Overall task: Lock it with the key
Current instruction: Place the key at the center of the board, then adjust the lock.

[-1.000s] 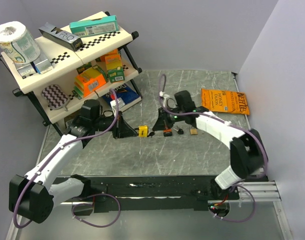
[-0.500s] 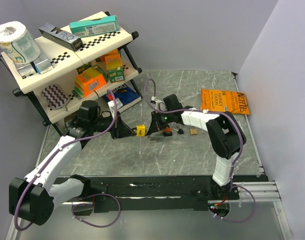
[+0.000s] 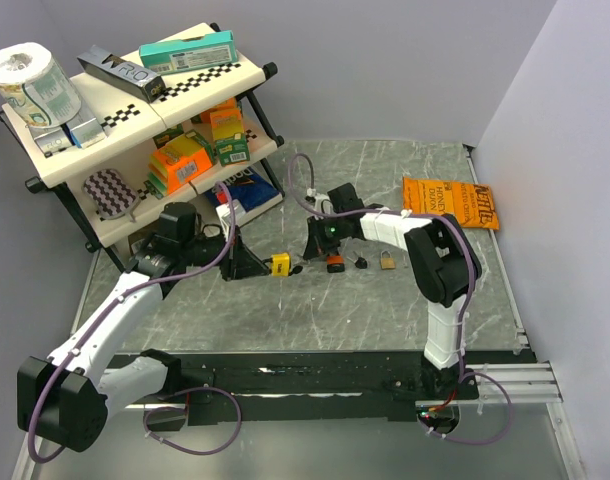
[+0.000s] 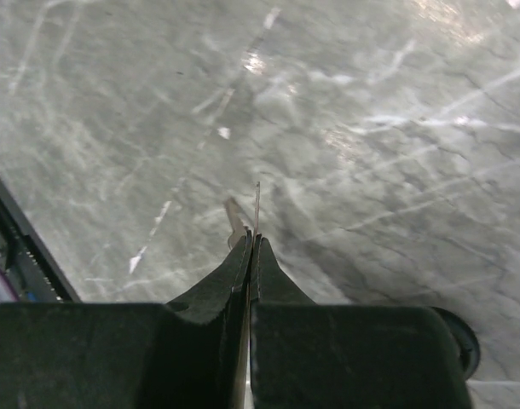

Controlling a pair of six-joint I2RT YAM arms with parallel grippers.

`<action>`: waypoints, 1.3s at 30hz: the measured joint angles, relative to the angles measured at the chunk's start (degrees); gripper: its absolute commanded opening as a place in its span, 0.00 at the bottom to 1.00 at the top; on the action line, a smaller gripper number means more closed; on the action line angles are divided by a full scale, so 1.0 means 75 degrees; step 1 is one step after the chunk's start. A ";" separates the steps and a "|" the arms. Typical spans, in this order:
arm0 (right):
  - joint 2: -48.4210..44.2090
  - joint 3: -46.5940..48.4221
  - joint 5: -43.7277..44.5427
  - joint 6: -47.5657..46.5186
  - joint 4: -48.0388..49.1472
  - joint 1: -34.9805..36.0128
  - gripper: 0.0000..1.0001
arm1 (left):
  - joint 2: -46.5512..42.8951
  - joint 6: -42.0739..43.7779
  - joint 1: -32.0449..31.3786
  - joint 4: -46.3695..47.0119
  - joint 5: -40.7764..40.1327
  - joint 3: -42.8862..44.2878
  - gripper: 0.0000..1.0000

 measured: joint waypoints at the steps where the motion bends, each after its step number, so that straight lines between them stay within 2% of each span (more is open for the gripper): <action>1: 0.0026 0.0012 0.0035 -0.0020 -0.0038 -0.0012 0.00 | 0.0000 0.0047 0.0000 -0.0026 0.0000 0.0000 0.01; 2: 0.0055 0.0020 0.0079 -0.0050 -0.0076 -0.0026 0.01 | 0.0003 0.0093 0.0000 -0.0070 0.0000 0.0000 0.01; 3: 0.0073 0.0026 0.0111 -0.0070 -0.0117 -0.0026 0.09 | 0.0006 0.0152 0.0000 -0.0125 0.0000 0.0000 0.01; 5: 0.0082 0.0029 0.0119 -0.0102 -0.0204 -0.0026 0.14 | 0.0012 0.0251 0.0000 -0.0262 -0.0003 0.0000 0.01; 10: 0.0079 0.0032 -0.0082 -0.0125 -0.0242 -0.0026 0.41 | 0.0047 0.0571 0.0000 -0.0577 0.0000 0.0006 0.01; 12: 0.0023 0.0029 -0.0262 -0.0093 -0.0233 -0.0026 0.46 | 0.0108 0.0772 0.0000 -0.0828 0.0006 0.0044 0.01; 15: -0.0294 0.0015 -0.0557 -0.0122 -0.0233 -0.0026 0.48 | 0.0169 0.1113 0.0000 -0.1180 0.0029 0.0154 0.01; 19: -0.1370 -0.0044 -0.0933 -0.0417 -0.0315 -0.0026 0.56 | 0.0169 0.1524 0.0000 -0.1603 0.0233 0.0449 0.01; 22: -0.2675 -0.0227 -0.1183 -0.1043 -0.0431 -0.0047 0.66 | 0.0169 0.1886 0.0003 -0.1950 0.0595 0.0781 0.01; 23: -0.3150 -0.0356 -0.1259 -0.1303 -0.0460 -0.0055 0.74 | 0.0166 0.1955 0.0000 -0.2005 0.0679 0.0839 0.01; 26: -0.4672 -0.0898 -0.1510 -0.2101 -0.0650 -0.0061 0.87 | 0.0154 0.2279 0.0000 -0.2238 0.1070 0.1011 0.01; 28: -0.5622 -0.1259 -0.1670 -0.2544 -0.0807 -0.0061 0.91 | 0.0149 0.2398 0.0000 -0.2314 0.1309 0.1046 0.01; 33: -0.6857 -0.1390 -0.2011 -0.3200 -0.1303 -0.0061 0.96 | 0.0122 0.2363 -0.0172 -0.2346 0.1682 0.1189 0.01; 34: -0.6997 -0.1390 -0.2107 -0.3314 -0.1381 -0.0061 0.99 | 0.0117 0.2378 -0.0274 -0.2361 0.1684 0.1253 0.01; 39: -0.7772 -0.1483 -0.2643 -0.4132 -0.1801 -0.0061 0.99 | 0.0090 0.2681 -0.1259 -0.2678 0.1667 0.1714 0.01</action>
